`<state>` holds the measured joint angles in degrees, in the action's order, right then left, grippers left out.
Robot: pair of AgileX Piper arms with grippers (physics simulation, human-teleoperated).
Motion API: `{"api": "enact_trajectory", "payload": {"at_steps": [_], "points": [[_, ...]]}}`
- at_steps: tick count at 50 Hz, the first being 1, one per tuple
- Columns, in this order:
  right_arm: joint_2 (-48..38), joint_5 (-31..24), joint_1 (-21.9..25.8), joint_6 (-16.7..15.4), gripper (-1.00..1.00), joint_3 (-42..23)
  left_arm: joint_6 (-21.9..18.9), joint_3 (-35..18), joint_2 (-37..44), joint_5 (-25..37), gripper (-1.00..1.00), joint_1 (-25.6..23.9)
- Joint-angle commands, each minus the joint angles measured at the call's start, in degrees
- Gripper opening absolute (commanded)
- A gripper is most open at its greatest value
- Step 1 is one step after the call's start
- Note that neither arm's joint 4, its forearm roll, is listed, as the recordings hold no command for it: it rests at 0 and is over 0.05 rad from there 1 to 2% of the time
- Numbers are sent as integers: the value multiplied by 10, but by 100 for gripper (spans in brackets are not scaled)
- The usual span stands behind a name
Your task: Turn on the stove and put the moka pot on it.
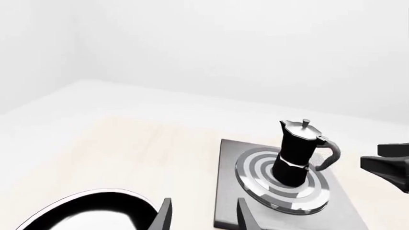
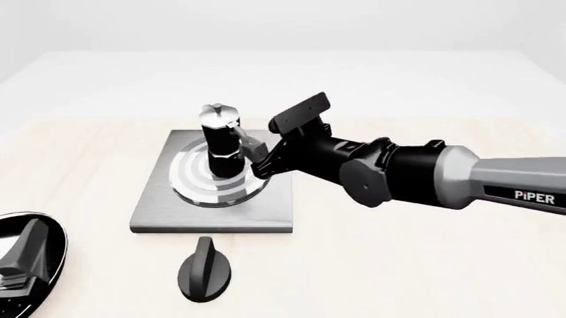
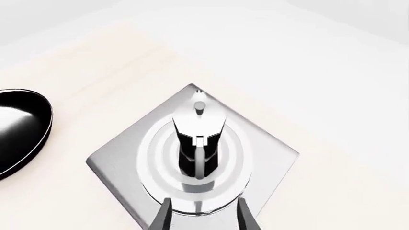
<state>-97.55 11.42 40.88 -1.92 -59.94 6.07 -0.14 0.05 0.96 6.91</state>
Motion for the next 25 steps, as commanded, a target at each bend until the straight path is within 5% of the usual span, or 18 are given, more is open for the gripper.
{"api": "enact_trajectory", "payload": {"at_steps": [1, 25], "points": [[93, -5, 5, 2, 100, 76, -5, -1, 0, -6, 100, 0], [300, -76, 16, 13, 100, 185, -17, -1, 0, -22, 100, -8]]}}
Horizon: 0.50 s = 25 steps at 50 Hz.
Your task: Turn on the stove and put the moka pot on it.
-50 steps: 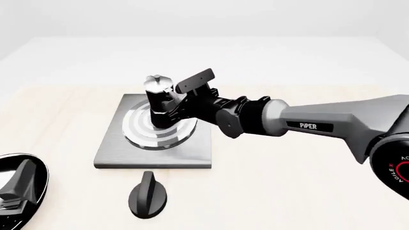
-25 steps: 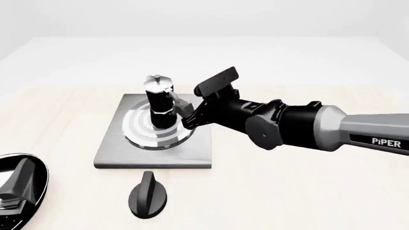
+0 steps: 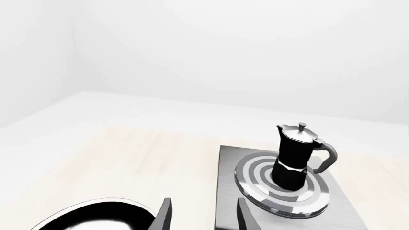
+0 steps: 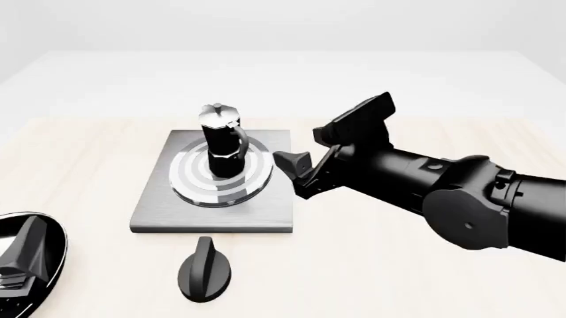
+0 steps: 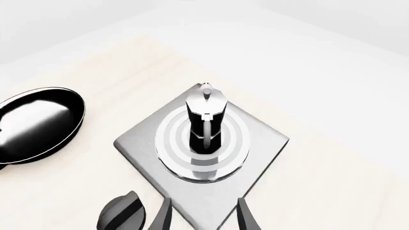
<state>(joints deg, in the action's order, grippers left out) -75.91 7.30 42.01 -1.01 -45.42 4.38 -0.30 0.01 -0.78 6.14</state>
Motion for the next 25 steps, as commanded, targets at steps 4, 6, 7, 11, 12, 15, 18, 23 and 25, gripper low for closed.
{"api": "enact_trajectory", "payload": {"at_steps": [4, 6, 7, 11, 12, 15, 18, 23, 25], "points": [[100, -56, -1, -18, 100, 43, 2, 1, 0, -6, 100, 0], [114, -59, 8, -11, 100, 57, 3, 1, 0, -6, 100, 0], [115, -59, 8, -10, 100, 59, 3, 1, 0, -6, 100, 0], [134, -64, -2, -14, 100, 78, 4, 1, 0, -7, 100, 0], [142, -67, -4, -13, 100, 81, 4, 1, 0, -7, 100, 0], [174, -75, 3, -10, 100, 94, 4, 1, 0, -6, 100, -1], [188, -80, -3, -9, 100, 109, 3, 1, 0, -6, 100, -4], [221, -93, -6, 1, 100, 129, 3, 1, 0, -6, 100, -4], [238, -99, -14, 6, 100, 141, 3, 1, 0, -7, 100, -3]]}}
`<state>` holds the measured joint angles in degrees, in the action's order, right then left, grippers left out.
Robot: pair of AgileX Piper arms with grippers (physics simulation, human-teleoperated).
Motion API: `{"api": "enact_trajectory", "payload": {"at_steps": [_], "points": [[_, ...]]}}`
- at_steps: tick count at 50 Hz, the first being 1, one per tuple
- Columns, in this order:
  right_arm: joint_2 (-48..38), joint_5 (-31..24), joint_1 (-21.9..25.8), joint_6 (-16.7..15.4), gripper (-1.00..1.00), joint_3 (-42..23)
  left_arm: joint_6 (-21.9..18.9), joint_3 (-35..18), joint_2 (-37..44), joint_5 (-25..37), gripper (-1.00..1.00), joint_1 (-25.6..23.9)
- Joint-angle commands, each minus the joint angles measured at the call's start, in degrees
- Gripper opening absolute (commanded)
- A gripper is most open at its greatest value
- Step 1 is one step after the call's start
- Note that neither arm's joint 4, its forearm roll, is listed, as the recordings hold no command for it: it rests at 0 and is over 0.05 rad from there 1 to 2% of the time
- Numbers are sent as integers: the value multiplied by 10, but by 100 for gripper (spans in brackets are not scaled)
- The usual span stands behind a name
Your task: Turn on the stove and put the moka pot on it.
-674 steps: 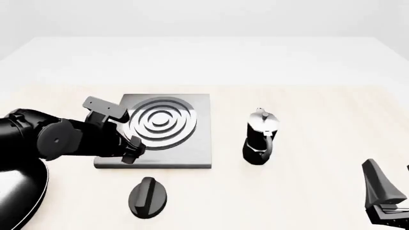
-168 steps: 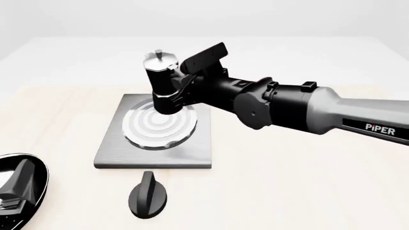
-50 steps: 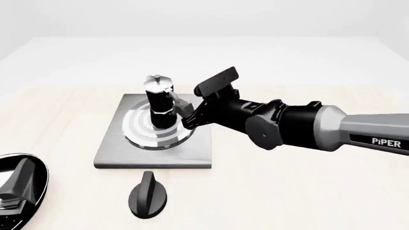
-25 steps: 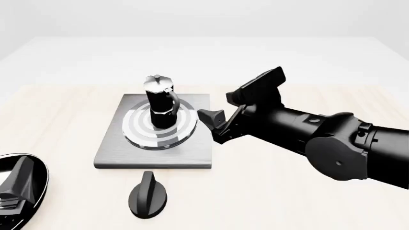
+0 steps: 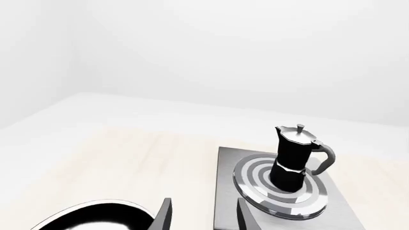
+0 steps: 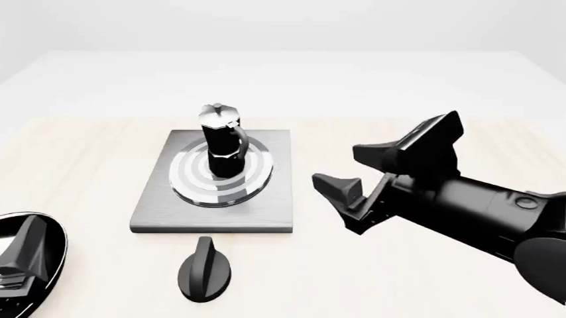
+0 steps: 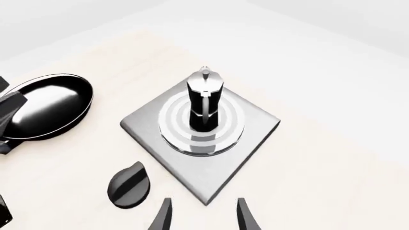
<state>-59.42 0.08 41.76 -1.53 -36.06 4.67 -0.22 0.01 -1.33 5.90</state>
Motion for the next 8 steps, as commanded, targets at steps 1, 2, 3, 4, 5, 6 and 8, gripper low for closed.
{"api": "enact_trajectory", "payload": {"at_steps": [1, 2, 3, 4, 5, 6, 8], "points": [[76, -27, -13, 13, 100, 49, 0, 0, 0, -1, 100, 0], [84, -30, -15, 17, 100, 54, 0, 0, 0, -1, 100, -1], [91, -33, -19, 18, 100, 58, 0, 0, 0, 0, 100, -2], [99, -38, -21, 18, 100, 61, 0, 0, 0, 0, 100, -3], [109, -43, -22, 18, 100, 65, 0, 0, 0, 0, 100, -3], [118, -50, -26, 19, 100, 66, 0, 0, 0, -1, 100, -5], [137, -63, -29, 23, 100, 68, -1, -1, 0, -1, 100, -5]]}}
